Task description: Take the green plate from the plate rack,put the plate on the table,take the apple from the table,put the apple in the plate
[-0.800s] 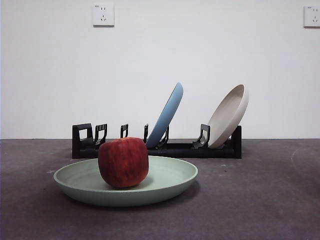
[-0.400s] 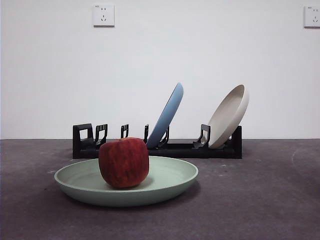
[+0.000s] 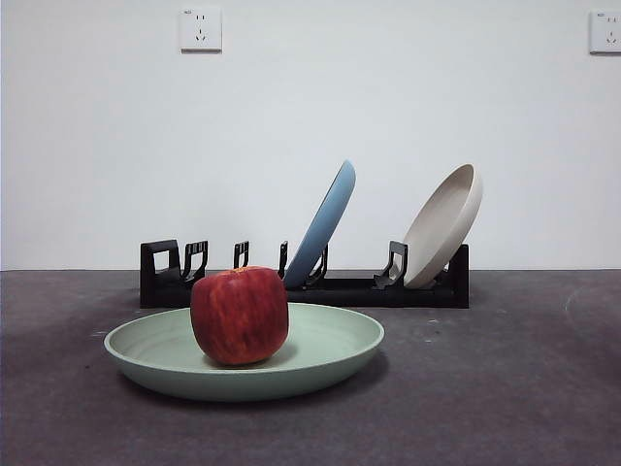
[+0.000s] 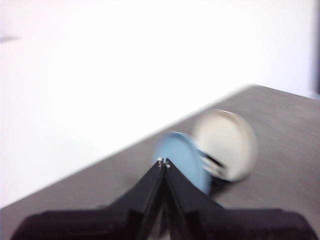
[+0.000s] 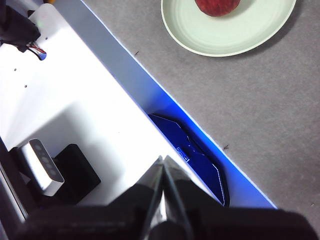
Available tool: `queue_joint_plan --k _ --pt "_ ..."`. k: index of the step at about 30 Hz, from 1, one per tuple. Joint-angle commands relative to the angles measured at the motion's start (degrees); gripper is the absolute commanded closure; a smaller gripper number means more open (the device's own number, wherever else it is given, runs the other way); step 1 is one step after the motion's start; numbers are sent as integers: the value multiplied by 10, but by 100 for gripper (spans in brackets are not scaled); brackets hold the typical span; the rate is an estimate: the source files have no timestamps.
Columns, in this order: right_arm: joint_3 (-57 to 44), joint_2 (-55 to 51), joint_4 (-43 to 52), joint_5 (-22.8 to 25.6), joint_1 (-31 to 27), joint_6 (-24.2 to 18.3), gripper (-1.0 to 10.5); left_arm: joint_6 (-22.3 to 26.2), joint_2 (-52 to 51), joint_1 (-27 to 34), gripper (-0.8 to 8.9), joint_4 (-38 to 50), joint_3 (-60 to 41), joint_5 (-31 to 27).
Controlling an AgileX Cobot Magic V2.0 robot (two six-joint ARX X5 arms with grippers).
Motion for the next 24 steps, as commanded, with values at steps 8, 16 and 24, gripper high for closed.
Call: queue_joint_plan --k 8,16,24 --pt "-4 -2 3 0 1 4 946 8 -167 208 817 202 -252 17" --pt "-4 -4 3 0 1 4 946 -38 -303 266 817 269 -472 16" --pt "-4 -4 3 0 1 3 946 -56 -386 285 817 271 -610 15"
